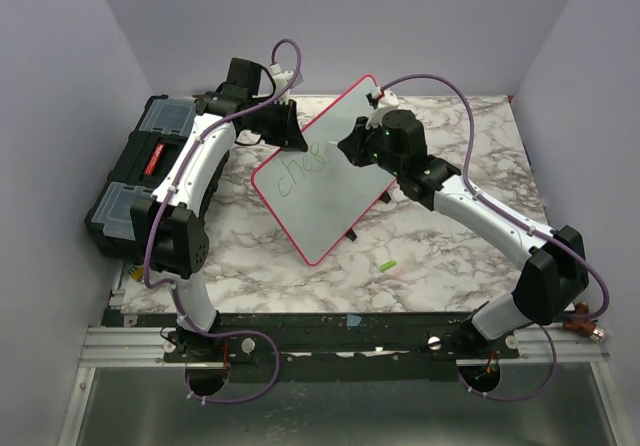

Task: Write a sentence on the whiteboard

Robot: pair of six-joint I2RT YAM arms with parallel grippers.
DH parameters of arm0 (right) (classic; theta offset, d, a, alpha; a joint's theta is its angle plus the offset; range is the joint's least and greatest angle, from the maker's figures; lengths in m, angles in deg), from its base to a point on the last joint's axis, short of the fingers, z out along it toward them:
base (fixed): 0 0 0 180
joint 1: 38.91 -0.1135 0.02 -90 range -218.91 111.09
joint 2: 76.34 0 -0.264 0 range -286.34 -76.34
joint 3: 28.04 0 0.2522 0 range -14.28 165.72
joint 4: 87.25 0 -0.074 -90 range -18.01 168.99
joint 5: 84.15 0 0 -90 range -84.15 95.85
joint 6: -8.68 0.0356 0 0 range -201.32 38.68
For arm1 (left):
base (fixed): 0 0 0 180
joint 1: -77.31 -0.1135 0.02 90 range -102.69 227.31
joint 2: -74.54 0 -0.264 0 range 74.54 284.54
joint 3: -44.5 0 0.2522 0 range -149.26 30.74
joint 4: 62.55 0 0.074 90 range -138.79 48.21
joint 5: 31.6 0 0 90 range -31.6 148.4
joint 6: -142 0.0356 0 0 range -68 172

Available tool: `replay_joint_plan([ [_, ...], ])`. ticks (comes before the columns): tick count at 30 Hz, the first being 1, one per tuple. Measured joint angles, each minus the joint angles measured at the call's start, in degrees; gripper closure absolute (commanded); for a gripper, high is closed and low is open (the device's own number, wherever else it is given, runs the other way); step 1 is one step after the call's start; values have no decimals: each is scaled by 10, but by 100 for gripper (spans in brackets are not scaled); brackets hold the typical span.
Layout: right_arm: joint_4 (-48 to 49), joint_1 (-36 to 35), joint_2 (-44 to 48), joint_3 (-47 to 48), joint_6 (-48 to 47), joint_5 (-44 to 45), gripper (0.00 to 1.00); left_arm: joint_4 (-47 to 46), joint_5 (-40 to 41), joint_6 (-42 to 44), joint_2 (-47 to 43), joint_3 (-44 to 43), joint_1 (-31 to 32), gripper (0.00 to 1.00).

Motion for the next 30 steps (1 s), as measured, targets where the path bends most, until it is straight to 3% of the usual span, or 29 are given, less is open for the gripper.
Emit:
replay_joint_plan([
  [30, 59, 0, 33, -39, -5, 11, 99, 0, 0, 0, 0, 0, 1, 100],
])
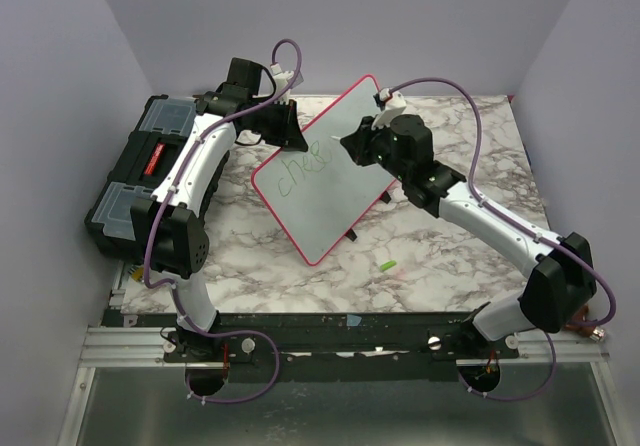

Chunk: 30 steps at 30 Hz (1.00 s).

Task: Write a sentence on the whiteboard

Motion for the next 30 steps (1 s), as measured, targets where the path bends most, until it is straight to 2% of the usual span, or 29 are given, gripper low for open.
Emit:
replay_joint_plan([
  [22, 21, 0, -34, 2, -18, -4, 99, 0, 1, 0, 0, 0, 0, 100],
  [30, 29, 0, -24, -34, -28, -1, 100, 1, 2, 0, 0, 0, 0, 100],
])
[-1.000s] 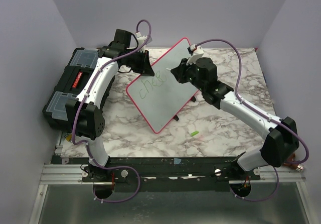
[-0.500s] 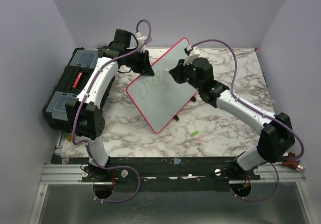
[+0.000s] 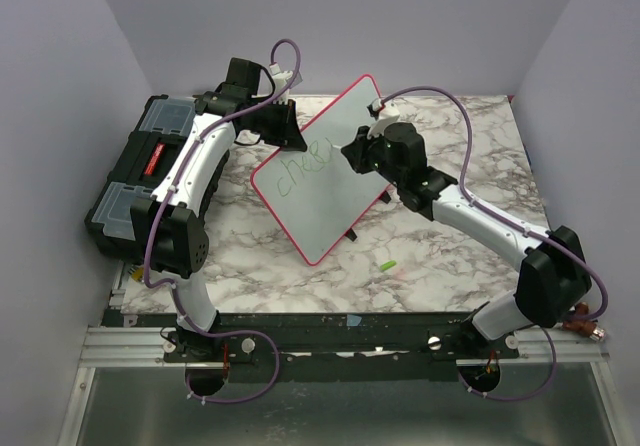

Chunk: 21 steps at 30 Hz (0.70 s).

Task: Write a sentence on the whiteboard

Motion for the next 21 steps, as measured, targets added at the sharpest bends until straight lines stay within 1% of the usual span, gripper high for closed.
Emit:
replay_joint_plan([
  [9, -1, 0, 13, -25, 4, -1, 99, 0, 0, 0, 0, 0, 0, 100],
  [21, -14, 0, 12, -13, 9, -1, 99, 0, 0, 0, 0, 0, 1, 100],
])
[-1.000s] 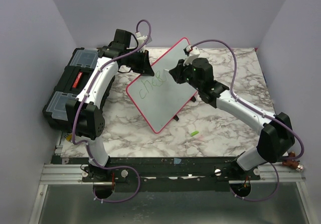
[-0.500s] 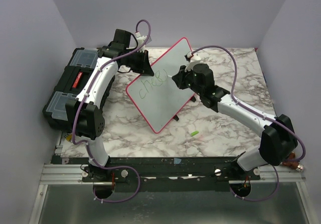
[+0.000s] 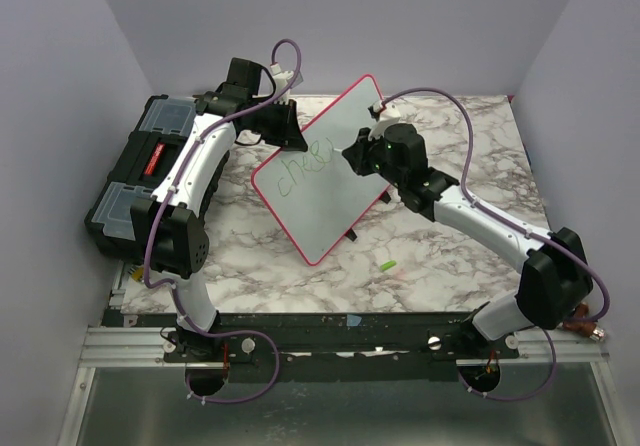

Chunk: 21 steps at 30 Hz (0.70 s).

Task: Write a sentence on the whiteboard

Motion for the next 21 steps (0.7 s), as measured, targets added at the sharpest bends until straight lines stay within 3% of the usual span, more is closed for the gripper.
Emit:
replay_joint_plan([
  [21, -17, 0, -44, 93, 6, 22, 99, 0, 2, 0, 0, 0, 0, 100],
])
